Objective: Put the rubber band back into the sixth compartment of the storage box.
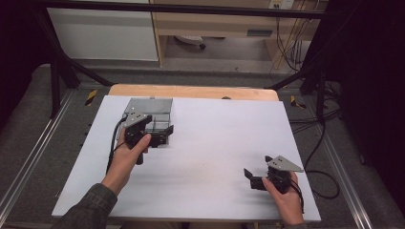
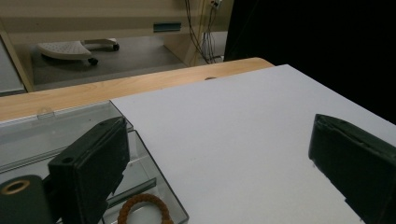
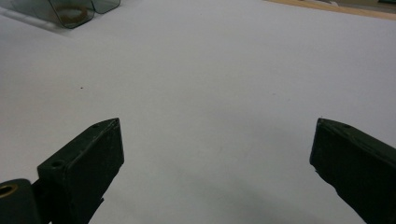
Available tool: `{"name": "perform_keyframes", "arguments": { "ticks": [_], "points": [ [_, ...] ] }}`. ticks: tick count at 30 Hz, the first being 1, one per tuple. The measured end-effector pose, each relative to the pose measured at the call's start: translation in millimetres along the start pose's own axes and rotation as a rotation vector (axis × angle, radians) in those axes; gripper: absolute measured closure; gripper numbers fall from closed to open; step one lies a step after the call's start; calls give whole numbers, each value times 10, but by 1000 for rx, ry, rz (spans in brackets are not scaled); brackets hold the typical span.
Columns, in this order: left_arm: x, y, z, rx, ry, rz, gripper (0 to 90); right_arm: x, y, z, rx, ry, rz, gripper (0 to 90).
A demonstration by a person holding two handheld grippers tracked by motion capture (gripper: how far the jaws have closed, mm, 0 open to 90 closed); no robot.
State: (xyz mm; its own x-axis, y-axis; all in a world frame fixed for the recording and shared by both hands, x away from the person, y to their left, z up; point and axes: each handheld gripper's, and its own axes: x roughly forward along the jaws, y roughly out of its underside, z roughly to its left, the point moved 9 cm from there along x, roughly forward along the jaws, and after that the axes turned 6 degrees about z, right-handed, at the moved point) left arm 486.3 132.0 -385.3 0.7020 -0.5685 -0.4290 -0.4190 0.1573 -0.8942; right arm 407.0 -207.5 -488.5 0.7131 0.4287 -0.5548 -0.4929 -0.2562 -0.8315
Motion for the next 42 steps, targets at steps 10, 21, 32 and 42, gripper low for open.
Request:
{"name": "perform_keyframes", "arguments": {
  "ticks": [10,21,32,42],
  "points": [
    [-244,70,43,9,-2,-17,55,-3,-2,-4,1,0,-2,33],
    [-532,170,98,14,-11,-24,55,-9,-2,-7,3,2,-2,33],
    [-789,428,219,-9,-35,-25,56,-19,-5,-12,11,3,-4,33],
    [-931,633,285,-17,-45,-16,56,-62,-2,-92,34,17,-18,33]
  ]
}}
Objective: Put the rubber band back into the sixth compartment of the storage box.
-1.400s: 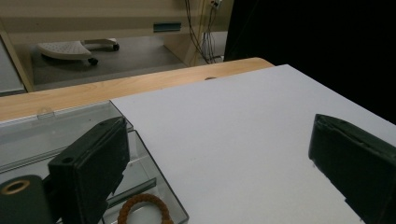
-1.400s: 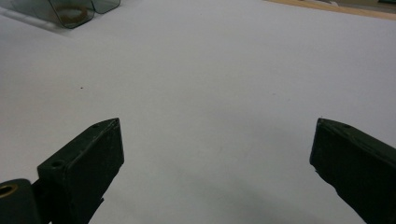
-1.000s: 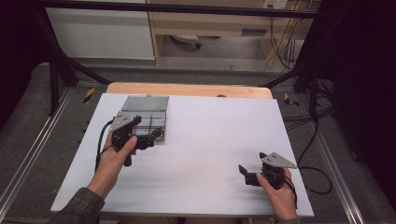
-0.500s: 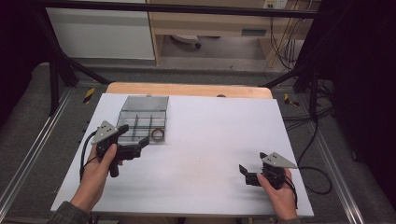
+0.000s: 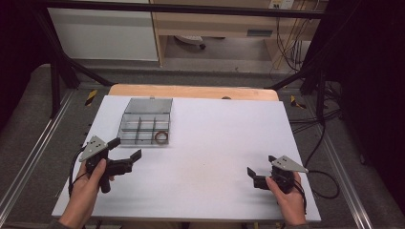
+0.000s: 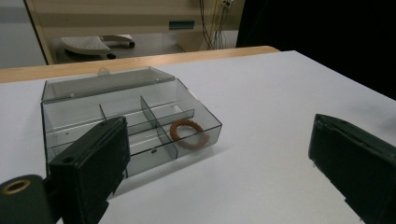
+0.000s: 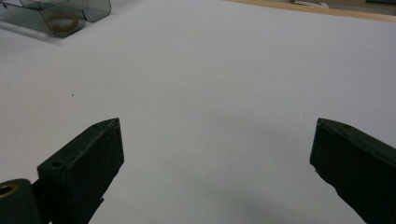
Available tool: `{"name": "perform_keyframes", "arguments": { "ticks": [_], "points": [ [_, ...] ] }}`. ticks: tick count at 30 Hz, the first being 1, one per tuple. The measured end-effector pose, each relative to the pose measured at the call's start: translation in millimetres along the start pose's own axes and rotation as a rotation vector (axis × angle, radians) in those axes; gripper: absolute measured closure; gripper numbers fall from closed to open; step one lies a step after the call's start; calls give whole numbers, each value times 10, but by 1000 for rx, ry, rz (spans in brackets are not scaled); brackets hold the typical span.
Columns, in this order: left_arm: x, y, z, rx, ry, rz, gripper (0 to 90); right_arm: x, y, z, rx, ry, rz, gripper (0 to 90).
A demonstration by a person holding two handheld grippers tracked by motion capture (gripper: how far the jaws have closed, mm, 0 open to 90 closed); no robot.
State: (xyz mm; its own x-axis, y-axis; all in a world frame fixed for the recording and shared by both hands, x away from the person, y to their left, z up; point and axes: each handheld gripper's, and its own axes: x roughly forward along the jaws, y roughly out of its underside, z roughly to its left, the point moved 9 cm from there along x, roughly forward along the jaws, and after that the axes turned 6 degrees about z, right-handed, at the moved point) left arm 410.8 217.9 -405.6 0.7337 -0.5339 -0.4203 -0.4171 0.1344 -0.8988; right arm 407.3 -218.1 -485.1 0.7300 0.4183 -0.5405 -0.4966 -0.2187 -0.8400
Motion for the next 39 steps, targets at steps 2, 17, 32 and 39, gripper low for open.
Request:
{"name": "perform_keyframes", "arguments": {
  "ticks": [2,17,32,39],
  "points": [
    [-29,29,8,-3,0,0,57,-9,-1,-13,4,2,-3,33],
    [-165,350,-97,20,27,28,57,-20,22,-57,12,7,5,33],
    [-52,607,-230,14,61,80,61,8,49,-41,8,-2,22,32],
    [39,694,-273,27,57,110,66,46,91,-46,5,10,54,32]
  ]
}}
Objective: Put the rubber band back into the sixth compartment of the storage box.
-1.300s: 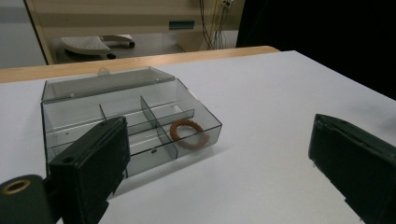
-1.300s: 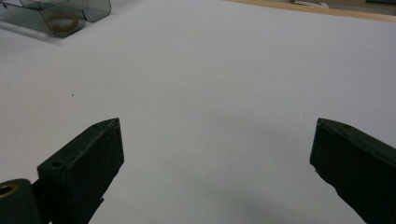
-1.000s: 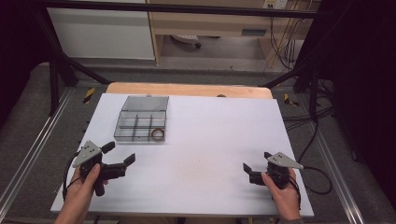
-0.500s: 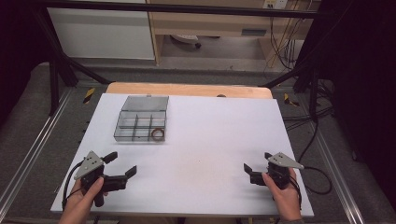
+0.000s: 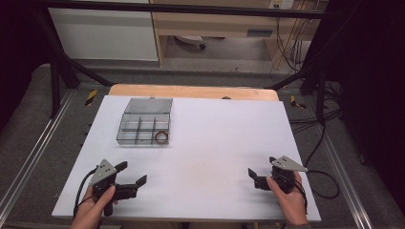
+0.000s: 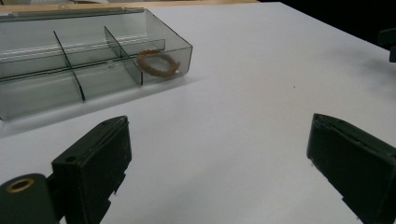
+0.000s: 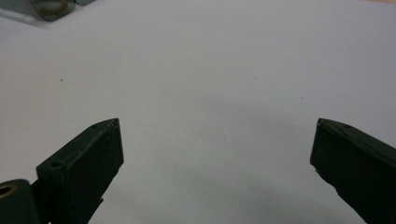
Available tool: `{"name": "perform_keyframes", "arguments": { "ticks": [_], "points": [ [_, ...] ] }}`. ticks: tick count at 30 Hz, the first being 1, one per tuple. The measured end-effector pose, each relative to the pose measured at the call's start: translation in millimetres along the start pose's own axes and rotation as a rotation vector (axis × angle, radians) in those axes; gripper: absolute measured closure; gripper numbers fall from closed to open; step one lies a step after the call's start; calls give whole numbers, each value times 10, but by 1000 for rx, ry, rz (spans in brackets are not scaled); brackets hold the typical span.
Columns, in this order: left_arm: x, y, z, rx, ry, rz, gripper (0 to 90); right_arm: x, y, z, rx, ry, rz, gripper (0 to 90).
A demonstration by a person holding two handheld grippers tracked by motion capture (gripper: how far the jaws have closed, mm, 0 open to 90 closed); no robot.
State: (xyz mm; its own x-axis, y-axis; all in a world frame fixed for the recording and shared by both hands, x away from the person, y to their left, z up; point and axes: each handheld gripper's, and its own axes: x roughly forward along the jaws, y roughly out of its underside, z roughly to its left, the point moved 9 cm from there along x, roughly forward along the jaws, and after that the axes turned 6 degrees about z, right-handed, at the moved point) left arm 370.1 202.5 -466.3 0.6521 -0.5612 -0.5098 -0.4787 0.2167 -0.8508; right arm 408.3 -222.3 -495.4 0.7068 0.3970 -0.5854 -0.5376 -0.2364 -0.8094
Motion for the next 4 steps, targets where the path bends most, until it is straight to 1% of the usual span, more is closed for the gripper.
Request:
{"name": "perform_keyframes", "arguments": {
  "ticks": [1,3,4],
  "points": [
    [7,4,4,5,-2,1,65,17,23,-12,-2,10,17,36],
    [22,23,25,0,-10,7,62,71,88,-65,-21,47,64,38],
    [28,36,36,1,-13,12,65,97,112,-78,-15,44,88,37]
  ]
}}
